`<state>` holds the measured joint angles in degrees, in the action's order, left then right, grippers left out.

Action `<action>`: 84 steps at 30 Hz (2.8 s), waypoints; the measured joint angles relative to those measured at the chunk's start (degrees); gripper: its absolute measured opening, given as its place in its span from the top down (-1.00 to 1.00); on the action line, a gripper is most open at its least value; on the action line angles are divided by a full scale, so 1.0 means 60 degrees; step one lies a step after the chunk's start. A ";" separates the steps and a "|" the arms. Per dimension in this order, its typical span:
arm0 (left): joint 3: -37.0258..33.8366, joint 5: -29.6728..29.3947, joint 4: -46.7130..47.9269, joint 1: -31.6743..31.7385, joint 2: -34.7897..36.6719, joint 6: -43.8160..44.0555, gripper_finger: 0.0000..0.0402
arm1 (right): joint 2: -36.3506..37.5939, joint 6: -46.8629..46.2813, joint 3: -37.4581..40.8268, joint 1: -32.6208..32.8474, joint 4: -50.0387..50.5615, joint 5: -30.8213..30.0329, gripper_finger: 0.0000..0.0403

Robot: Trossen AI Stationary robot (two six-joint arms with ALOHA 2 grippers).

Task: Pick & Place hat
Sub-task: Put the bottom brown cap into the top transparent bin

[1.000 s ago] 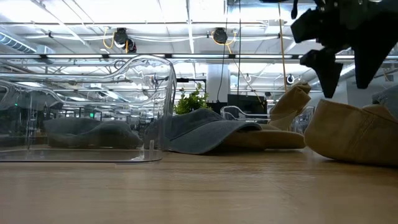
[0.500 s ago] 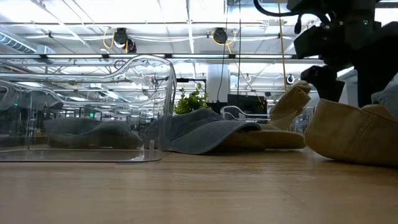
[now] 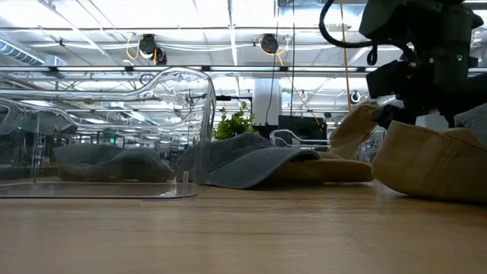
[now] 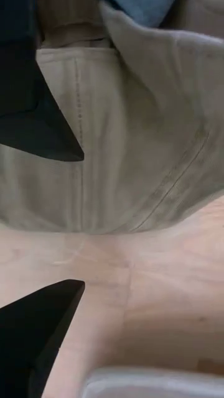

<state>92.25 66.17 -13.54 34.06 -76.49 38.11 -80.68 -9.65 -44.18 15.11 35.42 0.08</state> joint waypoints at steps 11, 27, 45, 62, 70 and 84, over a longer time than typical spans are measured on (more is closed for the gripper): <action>0.0000 0.0000 0.0000 -0.0003 0.0002 0.0015 0.57 | -0.1032 0.0076 0.0178 -0.0018 -0.0546 0.0645 -0.33; 0.0000 0.0036 0.0000 -0.0004 0.0004 -0.0052 0.57 | -0.0681 0.0091 0.0226 -0.0007 -0.0830 0.1031 0.89; 0.0000 0.0027 -0.0002 -0.0004 0.0004 -0.0069 0.57 | 0.0777 0.0182 -0.0927 -0.0056 0.2604 0.0054 0.89; 0.0000 -0.0036 -0.0004 0.0000 0.0004 -0.0590 0.57 | 0.1744 0.0063 -0.3469 -0.0066 0.5015 -0.0510 0.89; 0.0000 -0.0036 -0.0004 0.0000 0.0004 -0.0579 0.57 | 0.1744 0.0229 -0.4351 -0.0062 0.5763 -0.1178 0.89; 0.0000 -0.0040 -0.0004 0.0000 0.0004 -0.0262 0.57 | 0.1749 0.1005 -0.5838 -0.0062 0.6495 -0.2497 0.89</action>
<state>92.25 65.93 -13.56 34.06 -76.47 36.53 -70.18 -3.62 -79.21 14.74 74.39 -14.90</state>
